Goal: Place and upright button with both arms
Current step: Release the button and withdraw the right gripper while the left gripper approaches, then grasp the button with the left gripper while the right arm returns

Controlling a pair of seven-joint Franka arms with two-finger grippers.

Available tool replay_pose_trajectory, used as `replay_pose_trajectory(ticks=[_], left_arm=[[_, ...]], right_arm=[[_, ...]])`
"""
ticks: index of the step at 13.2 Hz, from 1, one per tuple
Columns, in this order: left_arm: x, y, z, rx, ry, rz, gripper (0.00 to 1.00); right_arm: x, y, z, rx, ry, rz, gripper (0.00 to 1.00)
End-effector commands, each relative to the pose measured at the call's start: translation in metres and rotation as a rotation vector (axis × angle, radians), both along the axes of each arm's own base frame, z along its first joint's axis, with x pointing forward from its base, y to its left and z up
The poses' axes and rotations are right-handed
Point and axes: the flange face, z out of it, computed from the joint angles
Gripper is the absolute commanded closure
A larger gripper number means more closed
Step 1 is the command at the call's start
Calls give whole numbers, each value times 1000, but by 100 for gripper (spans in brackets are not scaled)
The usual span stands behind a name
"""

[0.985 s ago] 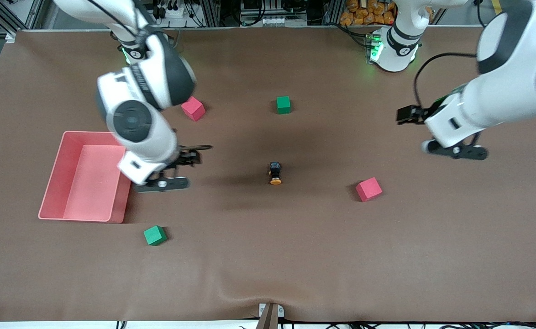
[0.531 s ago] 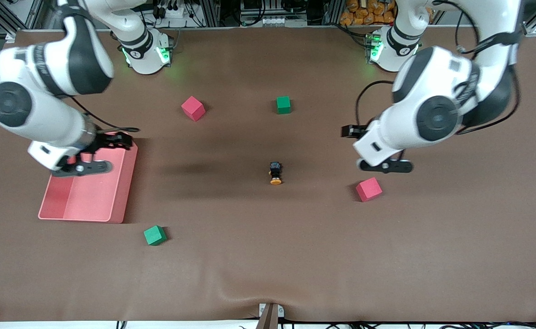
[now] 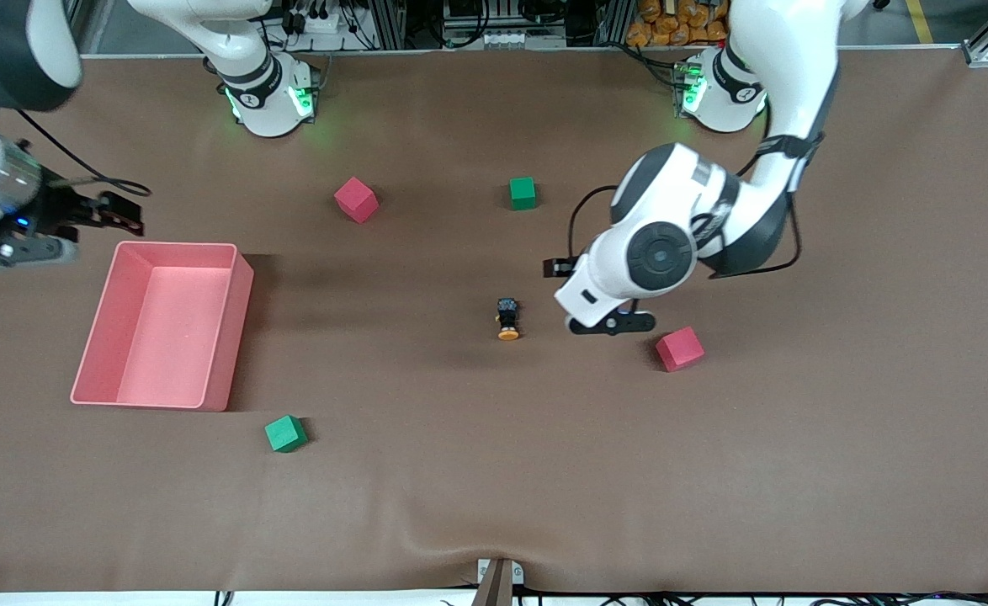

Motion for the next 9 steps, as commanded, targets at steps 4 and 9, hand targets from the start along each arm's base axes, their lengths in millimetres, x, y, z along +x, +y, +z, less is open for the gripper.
replay_pose_trajectory(ticks=[4, 9], left_arm=[[4, -51, -58, -47, -84, 39, 0], [-11, -86, -98, -74, -132, 5, 0]], right_arm=[[-5, -57, 94, -24, -127, 16, 0], [-1, -40, 125, -23, -155, -94, 0]])
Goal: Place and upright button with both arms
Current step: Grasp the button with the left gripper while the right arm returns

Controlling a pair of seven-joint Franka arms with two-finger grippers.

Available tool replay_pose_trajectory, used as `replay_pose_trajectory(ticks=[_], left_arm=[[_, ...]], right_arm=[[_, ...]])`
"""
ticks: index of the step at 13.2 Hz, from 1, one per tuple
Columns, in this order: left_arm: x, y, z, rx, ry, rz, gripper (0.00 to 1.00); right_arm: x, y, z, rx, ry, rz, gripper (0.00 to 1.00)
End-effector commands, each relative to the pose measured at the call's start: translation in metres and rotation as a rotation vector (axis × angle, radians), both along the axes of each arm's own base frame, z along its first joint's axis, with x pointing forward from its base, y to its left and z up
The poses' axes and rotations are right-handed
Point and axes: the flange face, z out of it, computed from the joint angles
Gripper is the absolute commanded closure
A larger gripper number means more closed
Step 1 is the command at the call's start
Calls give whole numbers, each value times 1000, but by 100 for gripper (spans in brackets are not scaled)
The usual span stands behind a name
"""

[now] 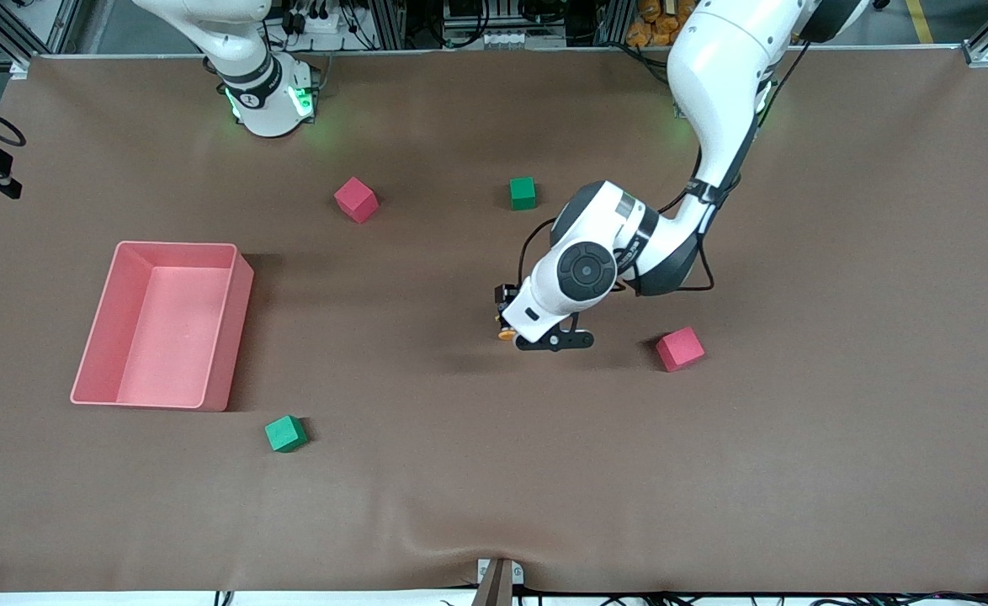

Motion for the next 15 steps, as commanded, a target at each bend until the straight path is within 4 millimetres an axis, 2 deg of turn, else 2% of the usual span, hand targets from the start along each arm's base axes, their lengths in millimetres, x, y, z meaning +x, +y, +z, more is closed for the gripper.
replay_pose_trajectory(ticks=[1, 3, 5, 6, 7, 9, 15], left_arm=[[-8, -25, -17, -21, -29, -20, 0], [-6, -29, -33, -35, -53, -24, 0], [-8, -34, -47, -42, -73, -20, 0], [-9, -35, -51, -40, -74, -24, 0], [-8, -36, -61, -42, -79, -21, 0], [-18, -50, -72, -50, -101, -34, 6], [-15, -45, -76, -8, -136, -82, 17]], right_arm=[[18, 24, 15, -5, -22, -26, 0], [24, 40, 19, -3, -4, 3, 0], [24, 73, 14, 4, 33, 45, 0], [21, 83, 10, 22, 66, 25, 0], [22, 81, 8, 42, 64, 20, 0], [24, 67, 3, 49, 64, 2, 0], [18, 48, -13, 119, 132, -60, 0]])
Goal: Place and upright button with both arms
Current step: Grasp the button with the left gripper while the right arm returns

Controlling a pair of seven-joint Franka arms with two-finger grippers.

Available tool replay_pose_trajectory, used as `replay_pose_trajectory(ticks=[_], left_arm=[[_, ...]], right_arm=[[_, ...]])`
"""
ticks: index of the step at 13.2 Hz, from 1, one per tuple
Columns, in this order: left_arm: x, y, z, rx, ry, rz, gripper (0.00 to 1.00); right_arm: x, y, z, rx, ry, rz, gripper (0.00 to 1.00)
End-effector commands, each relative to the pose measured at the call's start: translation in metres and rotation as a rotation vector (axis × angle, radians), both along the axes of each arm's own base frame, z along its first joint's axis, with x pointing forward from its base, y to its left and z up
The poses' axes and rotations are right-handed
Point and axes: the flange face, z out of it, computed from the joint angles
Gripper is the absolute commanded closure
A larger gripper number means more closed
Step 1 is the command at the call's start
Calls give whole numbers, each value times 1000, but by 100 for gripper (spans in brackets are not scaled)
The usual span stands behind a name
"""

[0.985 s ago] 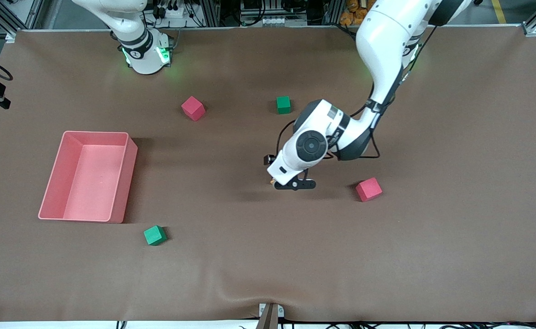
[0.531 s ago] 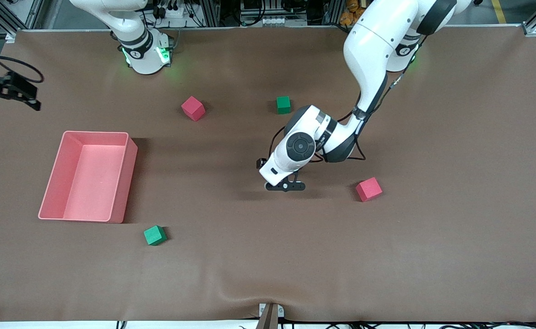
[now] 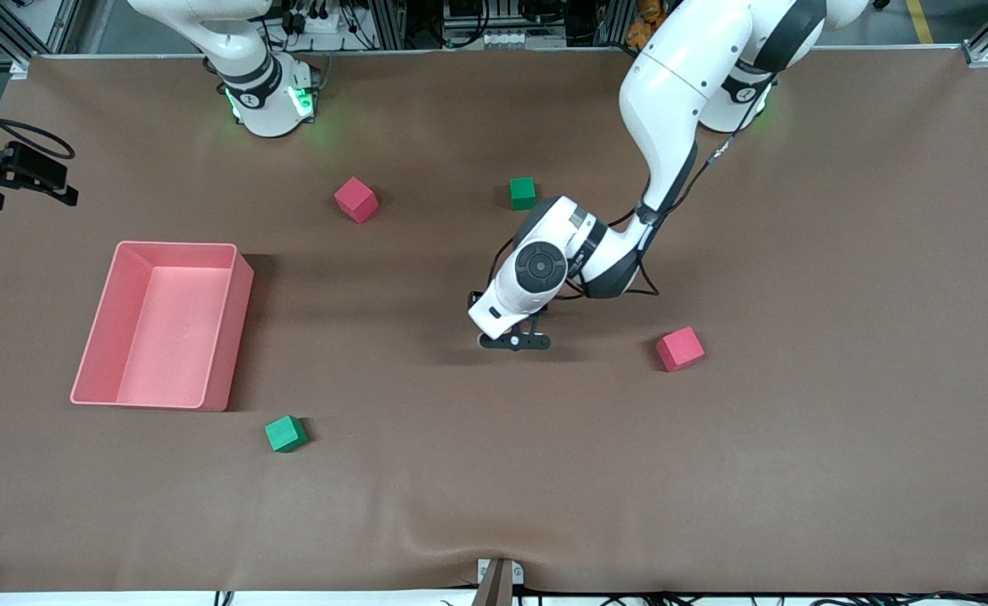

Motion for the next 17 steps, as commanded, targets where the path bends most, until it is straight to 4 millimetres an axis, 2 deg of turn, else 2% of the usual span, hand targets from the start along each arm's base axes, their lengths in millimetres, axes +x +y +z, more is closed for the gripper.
replay_pose_trajectory(ticks=[1, 4, 7, 9, 10, 14, 16, 17], left_arm=[[5, 0, -2, 33, -46, -46, 20], [5, 0, -6, 38, -47, -48, 25], [5, 0, -6, 41, -47, -51, 25], [5, 0, -10, 43, -43, -49, 31], [4, 0, -11, 44, -41, -51, 31], [1, -2, -15, 47, -38, -54, 31], [3, -1, -13, 50, -41, -58, 62], [2, -1, -14, 51, -40, -58, 71]], right_arm=[[-3, -2, -2, 20, 19, -38, 0], [-5, -2, 2, -1, 31, -99, 0], [-3, -1, 9, -10, 15, -102, 0], [-2, -8, 8, -8, 15, -106, 0], [-3, -15, 10, -8, 10, -118, 0], [2, -10, 10, -59, -12, -114, 0], [3, -2, 13, -67, -31, -99, 0], [3, -4, 13, -64, -33, -102, 0]])
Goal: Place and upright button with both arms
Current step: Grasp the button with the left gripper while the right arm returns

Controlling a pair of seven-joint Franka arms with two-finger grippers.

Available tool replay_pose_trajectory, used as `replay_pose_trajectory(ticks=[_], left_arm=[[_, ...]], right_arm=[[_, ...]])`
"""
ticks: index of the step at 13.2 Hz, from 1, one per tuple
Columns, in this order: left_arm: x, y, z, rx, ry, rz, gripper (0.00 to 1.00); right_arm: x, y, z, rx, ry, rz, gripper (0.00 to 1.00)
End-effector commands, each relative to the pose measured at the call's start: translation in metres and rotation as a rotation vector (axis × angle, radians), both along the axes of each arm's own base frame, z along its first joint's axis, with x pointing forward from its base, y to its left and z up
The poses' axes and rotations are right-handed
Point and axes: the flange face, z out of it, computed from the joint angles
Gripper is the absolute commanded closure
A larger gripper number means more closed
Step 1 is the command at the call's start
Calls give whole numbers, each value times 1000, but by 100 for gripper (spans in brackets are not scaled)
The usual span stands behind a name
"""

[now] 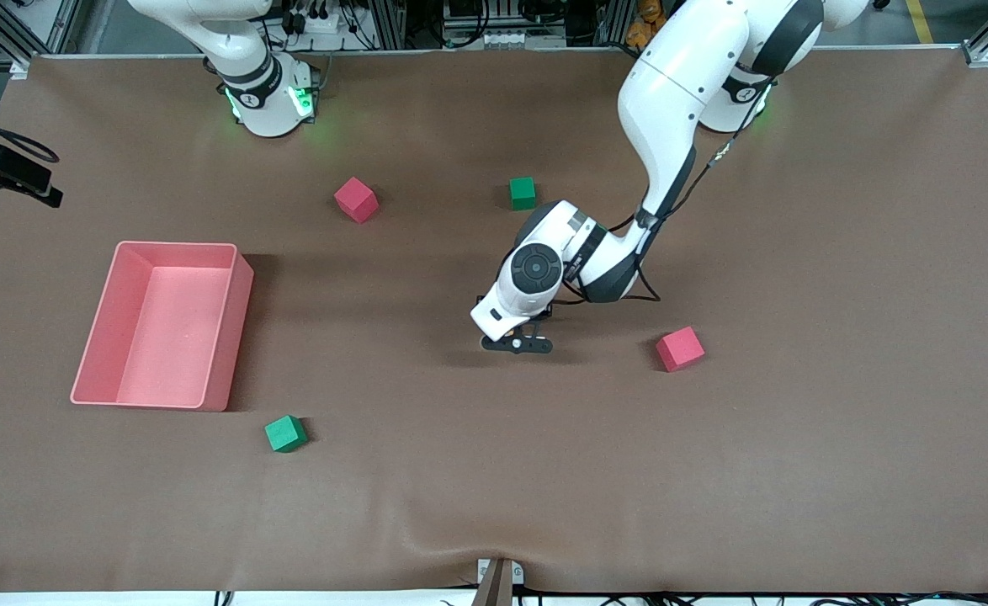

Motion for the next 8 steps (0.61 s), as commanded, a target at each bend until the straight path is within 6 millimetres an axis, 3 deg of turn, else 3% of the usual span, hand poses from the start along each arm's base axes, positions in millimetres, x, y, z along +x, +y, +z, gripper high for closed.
replay_pose_trajectory(ticks=[1, 4, 8], left_arm=[[3, -5, 0, 5, -21, -21, 77], [6, -5, 19, -3, -37, -22, 100], [1, -17, 67, -10, -78, 27, 100]], right_arm=[[1, 2, 7, -20, -7, -11, 0], [0, -13, 4, -7, 3, -41, 0], [1, -11, 3, -20, 4, -29, 0]])
